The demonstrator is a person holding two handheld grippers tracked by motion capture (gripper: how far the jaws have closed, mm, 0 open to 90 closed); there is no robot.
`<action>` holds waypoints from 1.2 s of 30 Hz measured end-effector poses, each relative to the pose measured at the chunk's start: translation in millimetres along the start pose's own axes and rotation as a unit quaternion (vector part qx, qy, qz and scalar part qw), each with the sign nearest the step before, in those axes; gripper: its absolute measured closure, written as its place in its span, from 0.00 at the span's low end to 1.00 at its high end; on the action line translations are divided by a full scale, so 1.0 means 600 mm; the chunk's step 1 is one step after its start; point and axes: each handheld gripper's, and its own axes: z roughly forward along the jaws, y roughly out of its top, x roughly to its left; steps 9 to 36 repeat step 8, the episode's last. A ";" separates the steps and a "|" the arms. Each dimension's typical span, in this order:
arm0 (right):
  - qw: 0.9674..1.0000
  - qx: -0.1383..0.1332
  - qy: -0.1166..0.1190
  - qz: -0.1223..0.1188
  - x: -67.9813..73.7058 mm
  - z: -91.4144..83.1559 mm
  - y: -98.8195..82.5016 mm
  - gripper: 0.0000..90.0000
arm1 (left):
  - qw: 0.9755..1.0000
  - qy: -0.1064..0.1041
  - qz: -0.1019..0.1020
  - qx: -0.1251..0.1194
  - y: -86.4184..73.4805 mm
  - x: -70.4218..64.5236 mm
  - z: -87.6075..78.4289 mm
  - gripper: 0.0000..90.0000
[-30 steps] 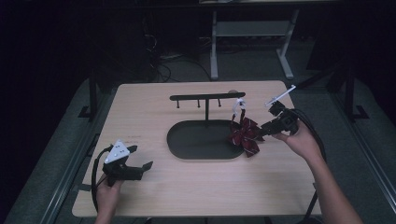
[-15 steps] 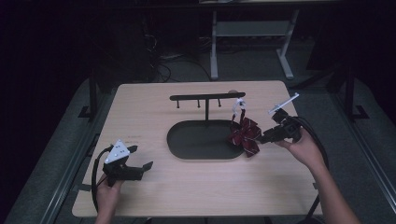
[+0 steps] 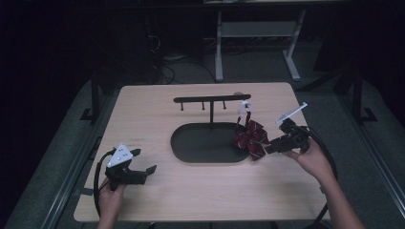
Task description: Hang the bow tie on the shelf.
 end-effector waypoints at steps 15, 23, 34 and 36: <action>1.000 -0.007 0.009 0.006 0.002 0.009 -0.030 0.59 | 1.000 -0.001 0.008 0.004 0.001 0.002 0.003 0.14; 1.000 -0.007 0.009 0.006 0.002 0.009 -0.030 0.59 | 1.000 -0.001 0.008 0.004 0.001 0.002 0.003 0.14; 1.000 -0.007 0.009 0.006 0.002 0.009 -0.030 0.59 | 1.000 -0.001 0.008 0.004 0.001 0.002 0.003 0.14; 1.000 -0.007 0.009 0.006 0.002 0.009 -0.030 0.59 | 1.000 -0.001 0.008 0.004 0.001 0.002 0.003 0.14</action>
